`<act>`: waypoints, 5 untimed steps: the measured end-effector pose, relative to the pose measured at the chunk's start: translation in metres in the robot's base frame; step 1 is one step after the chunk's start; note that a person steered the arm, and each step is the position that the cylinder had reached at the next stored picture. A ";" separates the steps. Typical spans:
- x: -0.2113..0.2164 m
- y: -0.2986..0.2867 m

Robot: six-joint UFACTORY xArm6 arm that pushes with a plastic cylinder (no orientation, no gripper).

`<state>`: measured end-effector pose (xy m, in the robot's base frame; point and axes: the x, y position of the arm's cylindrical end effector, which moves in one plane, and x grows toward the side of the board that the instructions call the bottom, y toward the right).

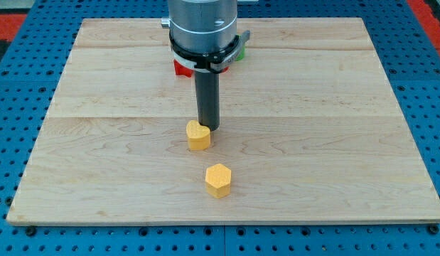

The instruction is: Push the yellow heart to the top of yellow hexagon

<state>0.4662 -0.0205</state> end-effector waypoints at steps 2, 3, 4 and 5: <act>-0.022 -0.044; 0.019 -0.028; 0.009 0.007; 0.004 0.041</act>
<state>0.4698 0.0210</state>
